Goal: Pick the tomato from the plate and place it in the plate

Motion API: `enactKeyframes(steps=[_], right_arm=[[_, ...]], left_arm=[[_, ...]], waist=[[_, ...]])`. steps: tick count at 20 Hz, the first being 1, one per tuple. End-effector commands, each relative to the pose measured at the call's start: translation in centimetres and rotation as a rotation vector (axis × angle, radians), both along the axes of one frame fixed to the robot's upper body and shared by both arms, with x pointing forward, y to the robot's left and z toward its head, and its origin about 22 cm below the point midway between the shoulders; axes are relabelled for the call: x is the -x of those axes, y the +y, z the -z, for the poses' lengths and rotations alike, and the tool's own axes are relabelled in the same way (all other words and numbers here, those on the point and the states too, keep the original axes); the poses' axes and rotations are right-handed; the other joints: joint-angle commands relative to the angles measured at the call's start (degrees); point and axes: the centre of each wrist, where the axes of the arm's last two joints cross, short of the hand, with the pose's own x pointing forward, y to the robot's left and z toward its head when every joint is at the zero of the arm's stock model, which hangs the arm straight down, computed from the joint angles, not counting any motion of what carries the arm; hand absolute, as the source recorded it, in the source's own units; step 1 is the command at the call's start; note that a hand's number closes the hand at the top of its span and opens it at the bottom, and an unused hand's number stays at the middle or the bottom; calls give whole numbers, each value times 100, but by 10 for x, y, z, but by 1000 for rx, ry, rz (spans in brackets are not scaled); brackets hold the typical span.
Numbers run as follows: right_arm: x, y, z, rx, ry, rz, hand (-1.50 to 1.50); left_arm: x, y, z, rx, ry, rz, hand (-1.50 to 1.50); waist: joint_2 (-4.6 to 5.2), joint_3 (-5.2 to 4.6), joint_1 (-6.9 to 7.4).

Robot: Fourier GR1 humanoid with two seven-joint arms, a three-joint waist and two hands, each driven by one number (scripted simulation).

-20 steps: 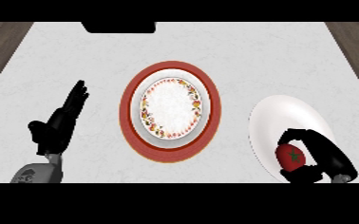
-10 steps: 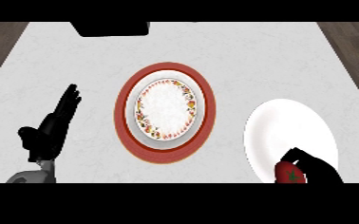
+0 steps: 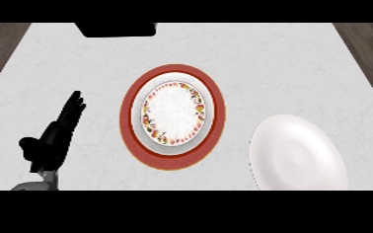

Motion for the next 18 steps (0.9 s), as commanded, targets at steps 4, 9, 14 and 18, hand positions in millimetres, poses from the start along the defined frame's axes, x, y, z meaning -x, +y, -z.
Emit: enactKeyframes(steps=[4, 9, 14, 18], right_arm=[[26, 32, -68, 71, -207, 32, 150], [23, 61, -75, 121, -369, 28, 150], [19, 79, -103, 82, -404, -12, 150], [-12, 90, -94, 78, -380, -26, 150]], left_arm=[[-6, -13, 5, 4, 2, 19, 0], [-2, -6, -11, 2, -5, 24, 0], [2, -4, 1, 6, -7, 30, 0], [-11, -6, -12, -7, -17, 46, 0]], waist=[[26, 1, 54], [17, 12, 139], [36, 4, 192], [81, 13, 276]])
